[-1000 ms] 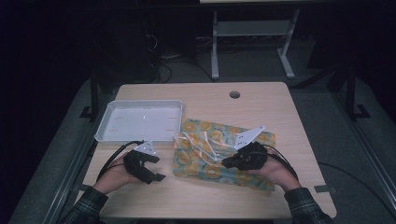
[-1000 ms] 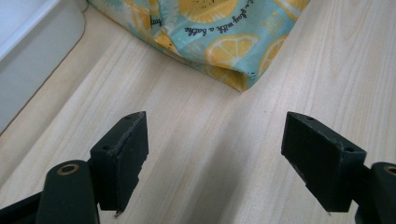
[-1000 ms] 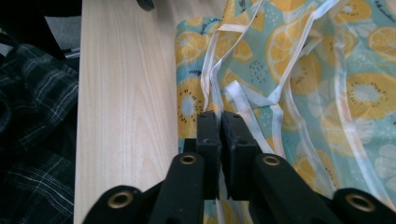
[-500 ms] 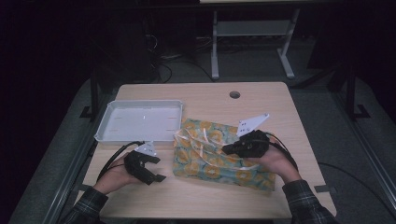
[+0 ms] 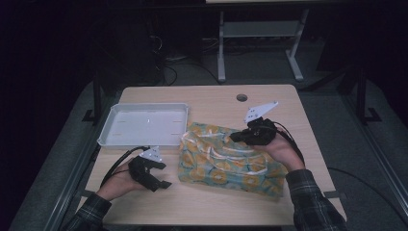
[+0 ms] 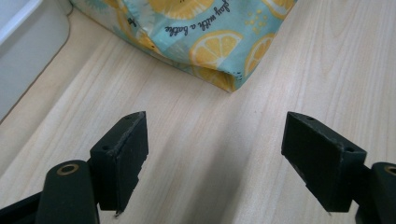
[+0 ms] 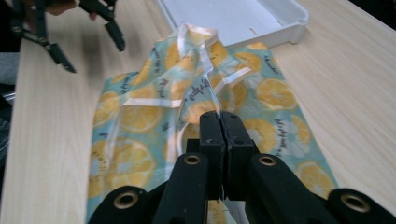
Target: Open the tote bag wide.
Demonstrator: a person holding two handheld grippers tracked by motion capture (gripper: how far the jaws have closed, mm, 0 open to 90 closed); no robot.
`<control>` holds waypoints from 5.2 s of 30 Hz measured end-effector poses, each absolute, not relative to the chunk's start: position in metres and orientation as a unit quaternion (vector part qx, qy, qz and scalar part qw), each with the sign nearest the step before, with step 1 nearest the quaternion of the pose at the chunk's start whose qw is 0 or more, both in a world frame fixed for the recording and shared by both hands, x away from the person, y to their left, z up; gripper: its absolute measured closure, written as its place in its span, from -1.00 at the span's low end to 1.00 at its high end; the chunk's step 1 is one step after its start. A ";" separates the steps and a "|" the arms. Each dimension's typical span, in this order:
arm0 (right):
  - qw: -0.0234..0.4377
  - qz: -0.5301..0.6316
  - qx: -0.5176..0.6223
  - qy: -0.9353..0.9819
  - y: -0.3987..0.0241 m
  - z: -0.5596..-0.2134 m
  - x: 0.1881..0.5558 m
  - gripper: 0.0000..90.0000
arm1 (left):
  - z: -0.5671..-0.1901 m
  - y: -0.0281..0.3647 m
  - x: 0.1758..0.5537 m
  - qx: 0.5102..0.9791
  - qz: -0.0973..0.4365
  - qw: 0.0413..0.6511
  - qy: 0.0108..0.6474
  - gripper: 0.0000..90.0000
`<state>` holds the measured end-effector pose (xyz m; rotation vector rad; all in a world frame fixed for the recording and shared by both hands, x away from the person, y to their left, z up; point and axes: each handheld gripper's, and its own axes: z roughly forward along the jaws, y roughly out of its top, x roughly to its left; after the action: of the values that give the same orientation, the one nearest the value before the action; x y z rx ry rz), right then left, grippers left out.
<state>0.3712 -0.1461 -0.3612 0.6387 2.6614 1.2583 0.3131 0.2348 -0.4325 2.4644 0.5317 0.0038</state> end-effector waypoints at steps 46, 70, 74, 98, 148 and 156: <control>0.074 0.392 0.355 0.846 -0.157 -0.411 0.453 0.38 | -0.435 0.237 0.313 0.933 -0.010 0.302 0.195 -0.51; 0.081 0.367 0.337 0.863 -0.201 -0.382 0.370 0.26 | -0.393 0.227 0.324 0.914 0.014 0.348 0.209 -0.17; 0.083 0.354 0.337 0.869 -0.204 -0.383 0.359 0.26 | -0.380 0.216 0.331 0.913 0.022 0.358 0.196 -0.12; 0.054 0.303 0.341 0.888 -0.217 -0.413 0.350 0.58 | -0.361 0.106 0.386 0.927 0.021 0.353 0.128 -0.08; 0.061 0.277 0.317 0.905 -0.224 -0.426 0.351 0.98 | -0.434 0.097 0.406 0.966 0.011 0.232 0.110 0.63; 0.068 0.282 0.314 0.904 -0.225 -0.423 0.350 0.98 | -0.429 0.107 0.407 0.957 0.009 0.257 0.134 0.98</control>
<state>0.3501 -0.2248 -0.4228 0.9453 2.7228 0.8500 0.4071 0.1073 -0.4290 2.5965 0.3630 0.0231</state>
